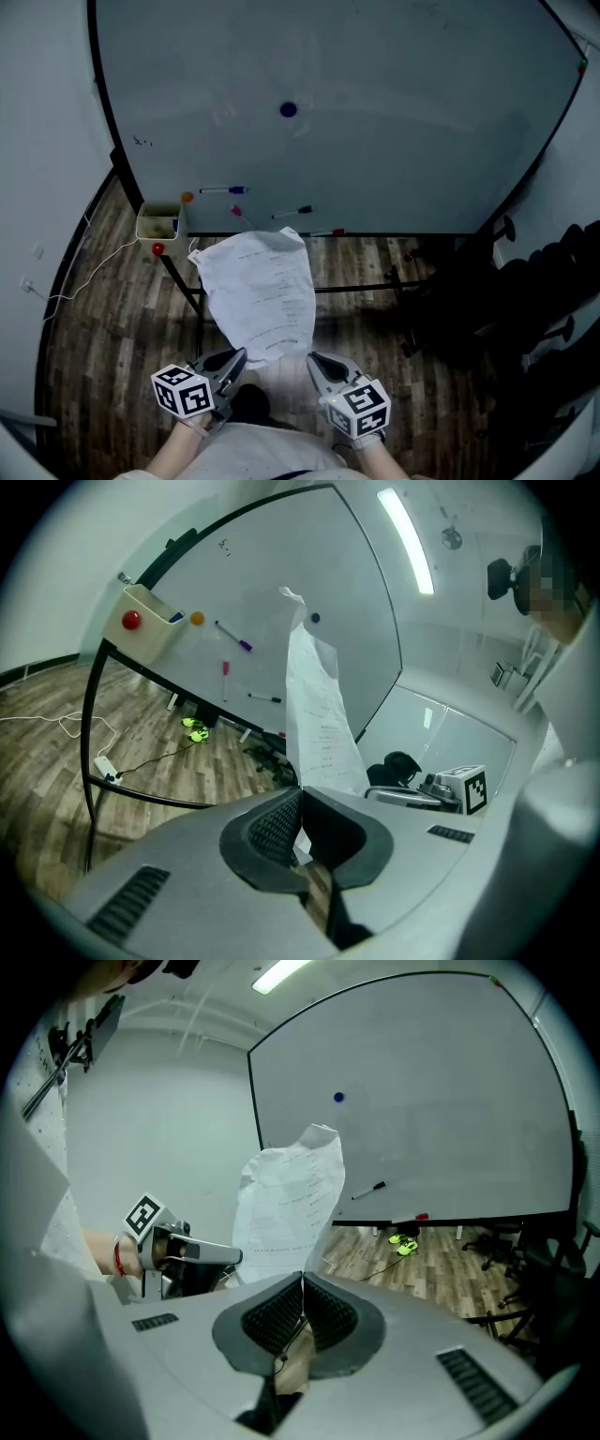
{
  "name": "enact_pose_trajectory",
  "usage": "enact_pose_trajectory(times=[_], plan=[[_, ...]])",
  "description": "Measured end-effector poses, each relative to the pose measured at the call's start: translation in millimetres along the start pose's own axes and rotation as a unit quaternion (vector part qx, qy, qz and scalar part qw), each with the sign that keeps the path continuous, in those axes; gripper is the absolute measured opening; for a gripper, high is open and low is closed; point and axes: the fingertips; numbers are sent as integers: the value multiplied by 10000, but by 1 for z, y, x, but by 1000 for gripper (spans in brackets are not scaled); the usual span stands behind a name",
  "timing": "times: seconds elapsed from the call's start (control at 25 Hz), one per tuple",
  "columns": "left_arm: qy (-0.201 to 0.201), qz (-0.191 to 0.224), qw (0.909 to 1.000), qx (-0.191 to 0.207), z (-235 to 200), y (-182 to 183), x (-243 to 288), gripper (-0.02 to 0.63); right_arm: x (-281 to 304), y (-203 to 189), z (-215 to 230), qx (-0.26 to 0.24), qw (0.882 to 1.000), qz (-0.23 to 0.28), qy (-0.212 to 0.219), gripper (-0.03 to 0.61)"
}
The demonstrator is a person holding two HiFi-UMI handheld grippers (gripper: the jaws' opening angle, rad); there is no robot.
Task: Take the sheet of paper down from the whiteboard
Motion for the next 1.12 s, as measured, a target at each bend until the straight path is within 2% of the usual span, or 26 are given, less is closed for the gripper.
enact_pose_trajectory(times=[0.2,0.4,0.52,1.12], plan=[[-9,-25,10000,-58,-2,-4,-3,17,0,0,-7,49,10000,20,55,21],[-209,104,9988,-421,4,-4,-4,17,-6,-1,-12,58,10000,62,46,21],[-257,116,9990,-358,8,-3,-5,17,-8,0,-14,104,9999,84,45,21],[-359,175,9979,-519,8,-7,-16,17,-14,-5,-20,430,9988,224,60,20]])
Point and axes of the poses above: the fingertips, and each gripper's own axes: x forward along the fingers, z to its right, y out of its top, and after that the axes turned 15 degrees about -x, right-handed
